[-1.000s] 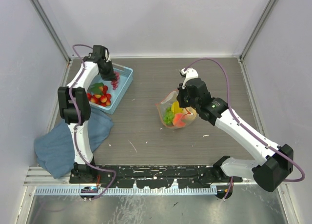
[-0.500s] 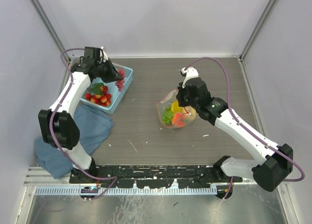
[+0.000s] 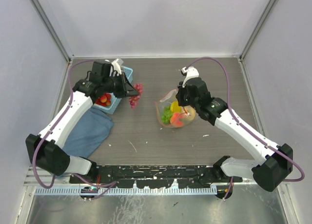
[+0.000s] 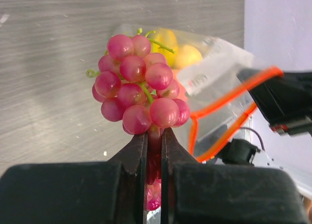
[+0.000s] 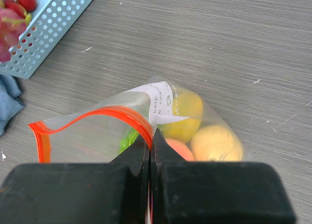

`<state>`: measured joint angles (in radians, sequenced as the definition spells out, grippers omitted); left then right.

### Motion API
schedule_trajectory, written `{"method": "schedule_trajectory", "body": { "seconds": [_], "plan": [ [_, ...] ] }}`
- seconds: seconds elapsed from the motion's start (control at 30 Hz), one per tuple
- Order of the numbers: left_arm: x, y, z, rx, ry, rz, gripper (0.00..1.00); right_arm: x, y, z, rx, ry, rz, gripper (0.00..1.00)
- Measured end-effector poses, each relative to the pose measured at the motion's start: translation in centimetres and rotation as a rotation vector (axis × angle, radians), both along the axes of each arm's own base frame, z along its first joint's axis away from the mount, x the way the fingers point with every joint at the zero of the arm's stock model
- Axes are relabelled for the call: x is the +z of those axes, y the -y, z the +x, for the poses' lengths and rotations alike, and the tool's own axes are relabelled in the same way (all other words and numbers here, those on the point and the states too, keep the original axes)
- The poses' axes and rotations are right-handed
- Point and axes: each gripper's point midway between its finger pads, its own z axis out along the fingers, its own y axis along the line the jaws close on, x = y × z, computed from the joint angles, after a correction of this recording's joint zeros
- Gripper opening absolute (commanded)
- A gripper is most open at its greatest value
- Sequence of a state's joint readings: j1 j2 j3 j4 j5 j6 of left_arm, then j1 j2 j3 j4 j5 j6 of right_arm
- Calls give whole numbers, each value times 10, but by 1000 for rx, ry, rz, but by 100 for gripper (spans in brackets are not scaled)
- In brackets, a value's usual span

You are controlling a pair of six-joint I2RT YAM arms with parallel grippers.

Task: Place the food in the zip-top bag and seal the zipper
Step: Place the fake fruit in the zipper food storage bag.

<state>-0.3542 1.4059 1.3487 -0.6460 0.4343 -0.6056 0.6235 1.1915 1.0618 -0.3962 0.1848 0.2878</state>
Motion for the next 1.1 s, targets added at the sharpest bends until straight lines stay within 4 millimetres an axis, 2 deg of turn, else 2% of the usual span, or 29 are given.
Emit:
{"method": "schedule_trajectory", "body": {
  "seconds": [0.17, 0.37, 0.5, 0.73, 0.9, 1.1],
  "plan": [
    [16, 25, -37, -91, 30, -42, 0, 0, -2, 2, -2, 1, 6, 1],
    [30, 38, -75, -151, 49, -92, 0, -2, -3, 4, -3, 2, 10, 1],
    [44, 54, -101, -219, 68, -127, 0, -1, -4, 4, -1, 3, 11, 1],
    [50, 79, -139, -334, 38, -167, 1, -3, -5, 5, 2, 0, 13, 1],
    [47, 99, -146, -383, 8, -188, 1, -4, -7, 4, 6, -5, 23, 1],
    [13, 127, -129, -391, -81, -135, 1, -8, -10, 2, 15, -18, 40, 1]
  ]
}}
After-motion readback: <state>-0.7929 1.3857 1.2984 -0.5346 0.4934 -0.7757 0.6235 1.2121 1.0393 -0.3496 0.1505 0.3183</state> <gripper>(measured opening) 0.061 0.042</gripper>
